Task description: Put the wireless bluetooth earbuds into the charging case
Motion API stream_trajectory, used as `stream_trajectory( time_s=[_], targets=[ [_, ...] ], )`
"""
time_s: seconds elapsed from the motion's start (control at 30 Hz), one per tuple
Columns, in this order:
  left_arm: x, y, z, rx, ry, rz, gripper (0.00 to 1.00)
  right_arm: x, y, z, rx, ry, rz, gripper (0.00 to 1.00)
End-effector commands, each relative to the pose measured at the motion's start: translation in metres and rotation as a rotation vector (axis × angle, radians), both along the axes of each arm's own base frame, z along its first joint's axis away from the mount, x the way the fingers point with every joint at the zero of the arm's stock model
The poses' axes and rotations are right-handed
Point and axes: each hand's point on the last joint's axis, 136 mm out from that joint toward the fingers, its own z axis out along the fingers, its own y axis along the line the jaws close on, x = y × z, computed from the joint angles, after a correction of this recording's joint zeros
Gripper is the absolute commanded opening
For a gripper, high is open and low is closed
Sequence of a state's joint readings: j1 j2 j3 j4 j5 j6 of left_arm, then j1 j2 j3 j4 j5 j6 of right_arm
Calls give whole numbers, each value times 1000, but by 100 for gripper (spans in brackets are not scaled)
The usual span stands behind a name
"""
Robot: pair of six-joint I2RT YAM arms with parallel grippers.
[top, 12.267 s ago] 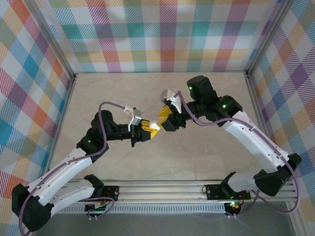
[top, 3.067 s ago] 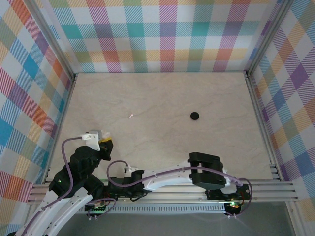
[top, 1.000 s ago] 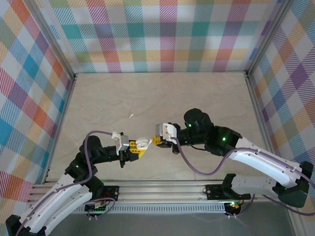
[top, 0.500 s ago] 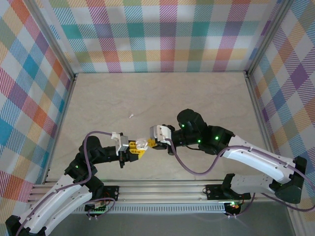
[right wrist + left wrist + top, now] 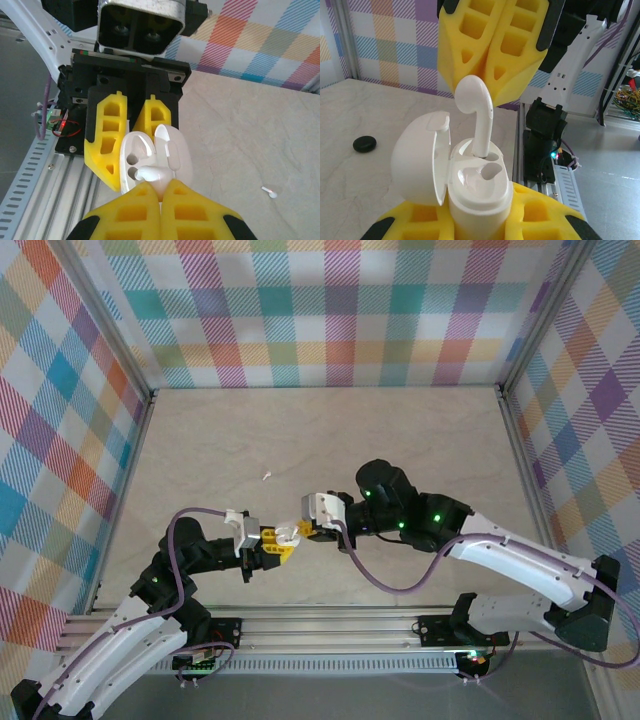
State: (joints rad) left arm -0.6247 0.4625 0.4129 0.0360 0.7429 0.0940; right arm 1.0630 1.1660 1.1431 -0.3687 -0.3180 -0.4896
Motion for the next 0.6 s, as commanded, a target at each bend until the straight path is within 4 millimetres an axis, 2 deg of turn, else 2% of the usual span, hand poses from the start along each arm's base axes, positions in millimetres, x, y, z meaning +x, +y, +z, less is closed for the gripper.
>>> stream_trajectory(
  time_s=[0.0, 0.13, 0.37, 0.47, 0.57],
  targets=[
    [-4, 1, 23, -46, -51, -14, 0, -15, 5, 6, 11, 6, 89, 0],
    [-4, 1, 23, -46, -50, -16, 0, -18, 8, 4, -2, 26, 110, 0],
    [-5, 2, 26, -47, -58, -14, 0, -16, 7, -11, -84, 45, 108, 0],
    [-5, 2, 26, -44, -59, -11, 0, -14, 8, -8, -79, 44, 96, 25],
    [-3, 3, 24, -41, -57, 0, 0, -13, 6, -1, -48, 17, 83, 38]
  ],
)
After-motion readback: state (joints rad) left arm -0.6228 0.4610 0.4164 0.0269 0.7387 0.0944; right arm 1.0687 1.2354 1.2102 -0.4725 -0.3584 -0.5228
